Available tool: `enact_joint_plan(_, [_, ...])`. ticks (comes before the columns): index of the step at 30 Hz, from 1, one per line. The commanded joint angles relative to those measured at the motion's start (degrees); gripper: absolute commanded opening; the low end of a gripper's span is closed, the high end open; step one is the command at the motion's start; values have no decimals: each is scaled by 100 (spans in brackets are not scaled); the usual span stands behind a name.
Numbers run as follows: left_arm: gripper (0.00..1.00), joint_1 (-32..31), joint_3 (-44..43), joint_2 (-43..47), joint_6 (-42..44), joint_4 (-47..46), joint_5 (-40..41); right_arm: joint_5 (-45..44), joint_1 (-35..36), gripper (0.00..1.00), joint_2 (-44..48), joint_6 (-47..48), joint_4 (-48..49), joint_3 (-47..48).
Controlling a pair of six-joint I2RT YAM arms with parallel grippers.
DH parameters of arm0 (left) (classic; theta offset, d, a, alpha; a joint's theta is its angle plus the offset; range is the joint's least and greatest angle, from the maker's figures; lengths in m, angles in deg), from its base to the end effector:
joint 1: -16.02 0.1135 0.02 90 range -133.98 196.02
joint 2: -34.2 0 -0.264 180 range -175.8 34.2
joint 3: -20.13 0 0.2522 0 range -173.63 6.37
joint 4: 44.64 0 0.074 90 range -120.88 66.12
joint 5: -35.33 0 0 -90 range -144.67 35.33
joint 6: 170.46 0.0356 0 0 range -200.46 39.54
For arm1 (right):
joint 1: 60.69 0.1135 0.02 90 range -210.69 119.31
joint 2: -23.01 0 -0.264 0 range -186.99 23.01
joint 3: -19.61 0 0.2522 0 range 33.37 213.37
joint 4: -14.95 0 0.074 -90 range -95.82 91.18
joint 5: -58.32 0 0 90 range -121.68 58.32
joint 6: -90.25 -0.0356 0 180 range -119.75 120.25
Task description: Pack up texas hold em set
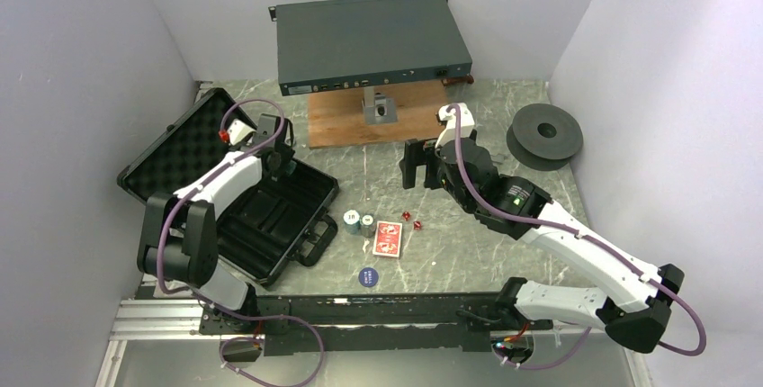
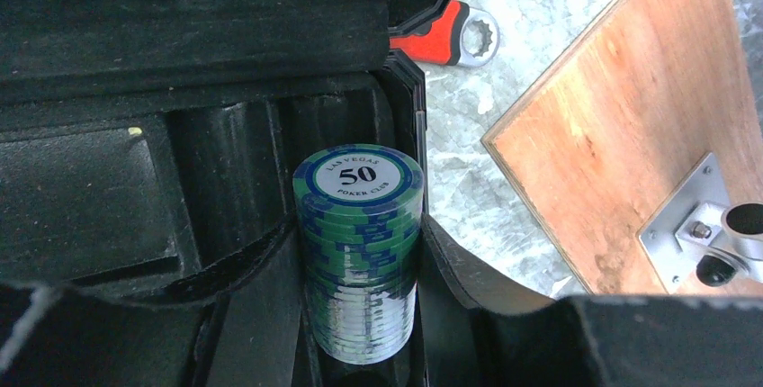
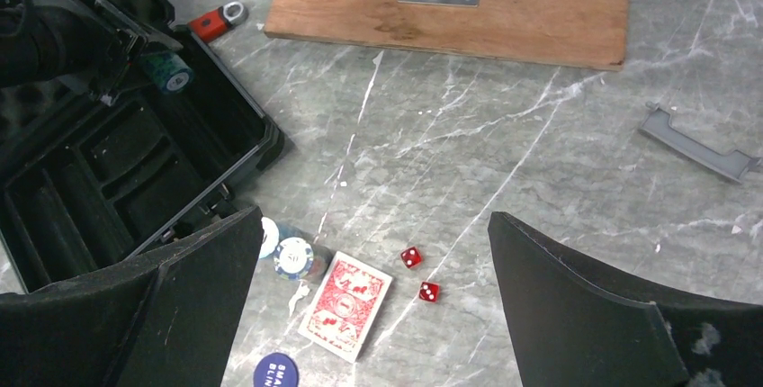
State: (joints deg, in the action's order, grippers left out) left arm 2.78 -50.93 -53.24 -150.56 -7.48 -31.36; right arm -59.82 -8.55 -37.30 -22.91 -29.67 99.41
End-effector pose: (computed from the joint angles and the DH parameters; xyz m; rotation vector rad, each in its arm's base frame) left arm 0.3085 -0.0581 0.2203 -1.2871 2.0347 -0.1559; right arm 0.1498 0.1653 0.3822 -0.1871 1.9640 0.3697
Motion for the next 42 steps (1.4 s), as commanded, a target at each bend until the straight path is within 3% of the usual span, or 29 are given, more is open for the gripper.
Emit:
enact_joint_plan(1, [0,87,-353,-187,-13,-327,-97,-48,-28,100,-13,-22,-84,206])
enact_joint_plan(12, [0,158,-174,-418,81,-793,-208,24,-28,100,-133,-55,-134,375])
enact_joint_plan(21, [10,198,-105,-402,153,-963,-231,10,-28,100,-106,-130,-103,240])
enact_joint_plan(23, [16,198,-97,-382,100,-920,-229,-42,-28,100,-108,-107,-153,266])
enact_joint_plan(30, [61,223,-78,-434,25,-836,-448,-45,-28,100,-111,-103,-132,278])
enact_joint_plan(35, [71,234,-57,-383,58,-775,-472,39,-26,100,-135,-170,-179,278])
enact_joint_plan(42, [71,242,12,-148,140,-697,-354,69,-26,100,-91,-232,-193,256])
